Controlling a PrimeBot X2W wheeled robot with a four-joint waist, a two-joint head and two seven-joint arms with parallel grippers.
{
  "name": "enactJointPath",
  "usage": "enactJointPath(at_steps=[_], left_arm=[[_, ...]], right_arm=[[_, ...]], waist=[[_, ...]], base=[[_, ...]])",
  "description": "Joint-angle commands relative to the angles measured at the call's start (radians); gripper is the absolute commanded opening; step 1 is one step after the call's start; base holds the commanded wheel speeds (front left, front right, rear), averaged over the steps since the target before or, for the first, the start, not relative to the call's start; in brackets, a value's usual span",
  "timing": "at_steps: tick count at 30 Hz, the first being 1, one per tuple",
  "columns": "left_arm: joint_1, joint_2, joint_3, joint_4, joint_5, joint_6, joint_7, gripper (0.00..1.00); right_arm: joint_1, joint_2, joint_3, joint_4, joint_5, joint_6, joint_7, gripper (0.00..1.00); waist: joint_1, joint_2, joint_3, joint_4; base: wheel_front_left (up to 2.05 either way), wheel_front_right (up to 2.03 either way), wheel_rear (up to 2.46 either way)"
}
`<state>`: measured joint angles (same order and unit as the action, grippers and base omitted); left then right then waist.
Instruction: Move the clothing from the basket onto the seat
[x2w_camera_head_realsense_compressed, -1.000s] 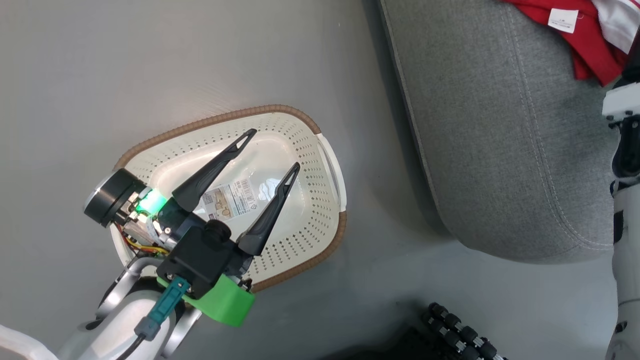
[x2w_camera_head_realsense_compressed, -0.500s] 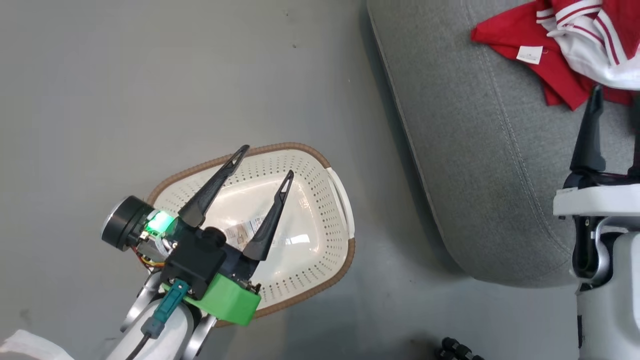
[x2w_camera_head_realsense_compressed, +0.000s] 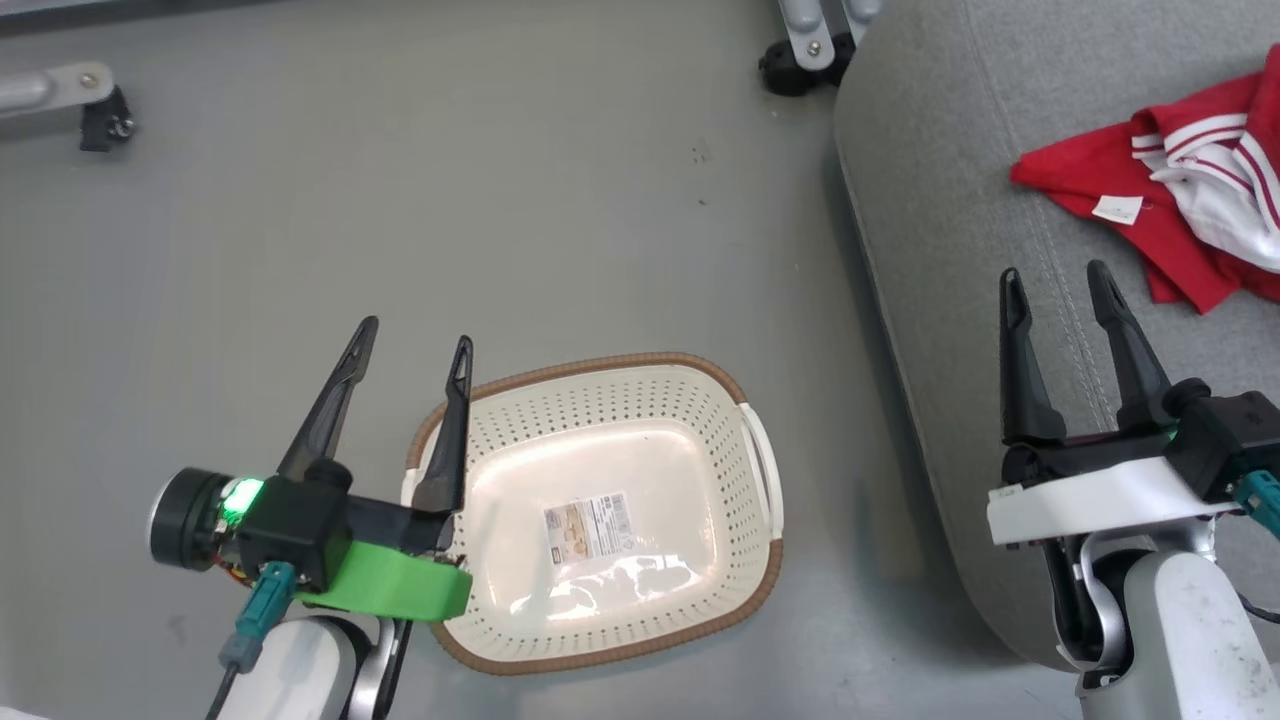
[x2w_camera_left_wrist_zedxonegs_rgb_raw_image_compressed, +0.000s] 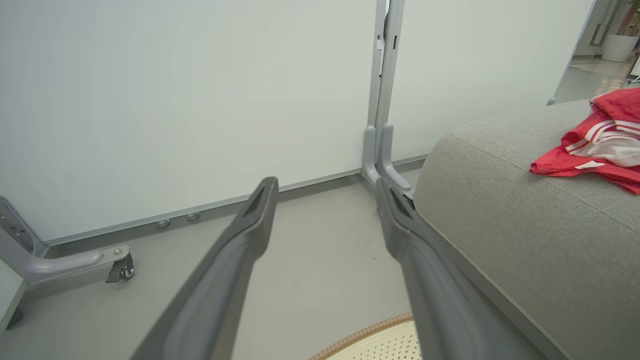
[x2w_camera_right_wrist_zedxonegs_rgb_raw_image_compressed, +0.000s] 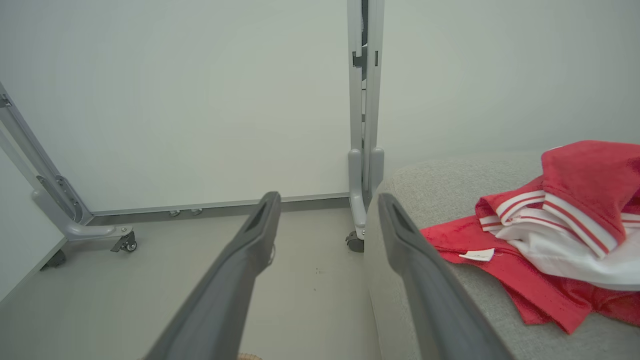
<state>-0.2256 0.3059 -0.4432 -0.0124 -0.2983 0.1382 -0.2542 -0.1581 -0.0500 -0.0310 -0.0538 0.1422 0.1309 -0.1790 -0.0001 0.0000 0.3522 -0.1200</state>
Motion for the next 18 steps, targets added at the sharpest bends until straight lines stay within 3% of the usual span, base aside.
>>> enactJointPath(at_steps=[1,10,18], left_arm=[[0.025,0.002,0.019,0.010,-0.008,0.013,-0.005,1.00],[0.123,-0.008,0.130,0.031,-0.041,0.057,-0.012,1.00],[0.221,-0.033,0.178,0.038,-0.031,0.046,-0.011,1.00]], right_arm=[[0.022,-0.004,0.009,-0.012,0.002,0.000,0.008,1.00],[0.116,-0.002,0.024,-0.046,0.007,0.000,0.054,1.00],[0.198,-0.002,0.029,-0.073,0.011,0.000,0.082,1.00]], waist=[[0.0001,0.0000,-0.076,0.076],[0.0001,0.0000,-0.161,0.128],[0.0001,0.0000,-0.224,0.116]], base=[[0.00,0.00,0.00],[0.00,0.00,0.00],[0.00,0.00,0.00]])
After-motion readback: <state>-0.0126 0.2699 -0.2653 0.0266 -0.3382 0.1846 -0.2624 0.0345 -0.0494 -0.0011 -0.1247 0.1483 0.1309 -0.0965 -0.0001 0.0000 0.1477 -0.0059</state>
